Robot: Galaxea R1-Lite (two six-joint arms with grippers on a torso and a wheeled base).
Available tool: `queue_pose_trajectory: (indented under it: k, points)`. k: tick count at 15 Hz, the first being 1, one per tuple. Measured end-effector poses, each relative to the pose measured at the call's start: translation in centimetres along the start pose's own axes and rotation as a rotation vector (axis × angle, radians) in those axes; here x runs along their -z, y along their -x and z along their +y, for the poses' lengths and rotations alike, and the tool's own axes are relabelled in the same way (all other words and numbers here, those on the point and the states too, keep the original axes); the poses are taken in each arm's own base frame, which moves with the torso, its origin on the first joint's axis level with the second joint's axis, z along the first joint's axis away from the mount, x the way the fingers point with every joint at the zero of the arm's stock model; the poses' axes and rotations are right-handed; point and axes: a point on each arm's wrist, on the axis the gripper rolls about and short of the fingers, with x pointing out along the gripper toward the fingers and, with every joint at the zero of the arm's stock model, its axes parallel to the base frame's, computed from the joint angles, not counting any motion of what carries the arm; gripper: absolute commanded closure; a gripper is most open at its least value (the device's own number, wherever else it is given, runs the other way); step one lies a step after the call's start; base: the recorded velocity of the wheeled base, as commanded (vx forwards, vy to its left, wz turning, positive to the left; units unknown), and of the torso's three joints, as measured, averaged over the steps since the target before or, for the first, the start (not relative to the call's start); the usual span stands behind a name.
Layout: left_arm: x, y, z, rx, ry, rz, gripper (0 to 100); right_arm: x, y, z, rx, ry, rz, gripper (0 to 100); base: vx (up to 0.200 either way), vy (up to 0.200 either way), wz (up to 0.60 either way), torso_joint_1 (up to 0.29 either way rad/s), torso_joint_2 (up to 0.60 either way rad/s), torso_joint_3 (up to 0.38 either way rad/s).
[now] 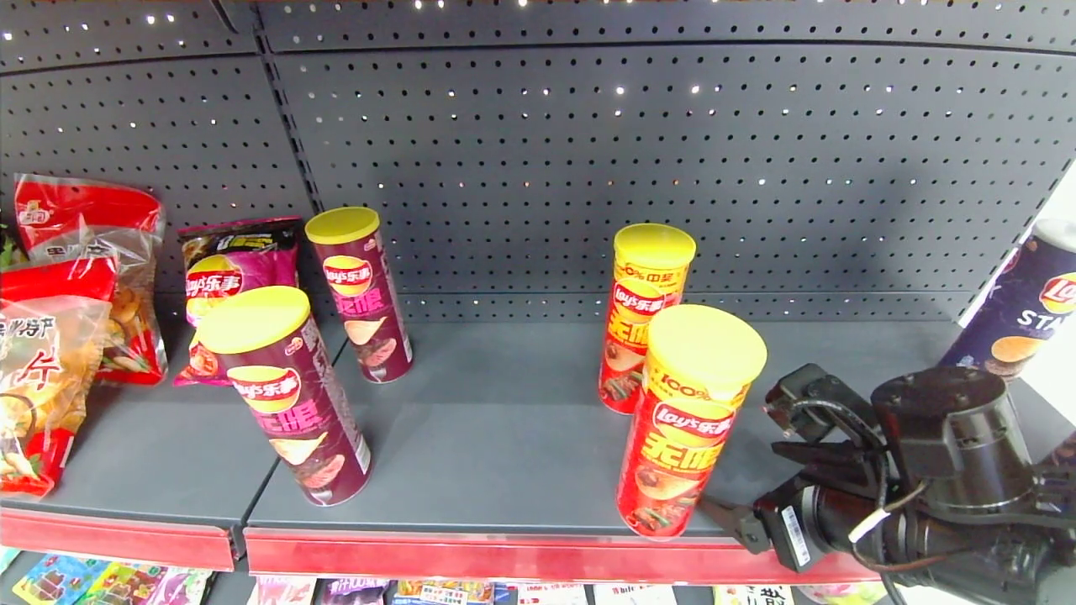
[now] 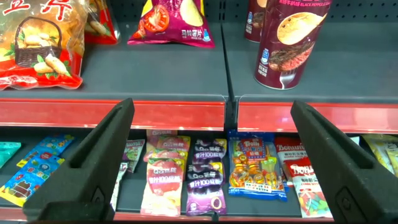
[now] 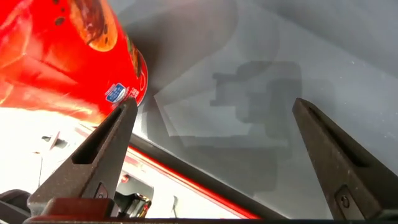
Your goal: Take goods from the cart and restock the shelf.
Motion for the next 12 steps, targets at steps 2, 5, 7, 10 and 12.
queue_pose_trajectory:
  k: [2, 5, 7, 10, 12]
  points:
    - [0.00, 0.00, 0.00, 0.000, 0.000, 0.000, 0, 0.00, -0.02, 0.05, -0.002, 0.001, 0.000, 0, 0.000, 0.000, 0.00, 0.000, 0.00, 0.000]
    - [0.00, 0.00, 0.00, 0.000, 0.000, 0.000, 0, 0.01, -0.02, 0.06, -0.001, 0.001, -0.004, 0, 0.000, 0.000, 0.00, 0.000, 0.00, 0.000]
    - [0.00, 0.00, 0.00, 0.000, 0.000, 0.000, 0, -0.17, -0.11, 0.08, -0.001, -0.001, -0.013, 0, 0.000, 0.000, 0.00, 0.000, 0.00, 0.000]
    - [0.00, 0.00, 0.00, 0.000, 0.000, 0.000, 0, -0.35, -0.30, 0.17, -0.002, 0.001, -0.014, 0, 0.000, 0.000, 0.00, 0.000, 0.00, 0.000]
    - [0.00, 0.00, 0.00, 0.000, 0.000, 0.000, 0, -0.36, -0.39, 0.36, -0.008, 0.007, -0.013, 0, 0.000, 0.000, 0.00, 0.000, 0.00, 0.000]
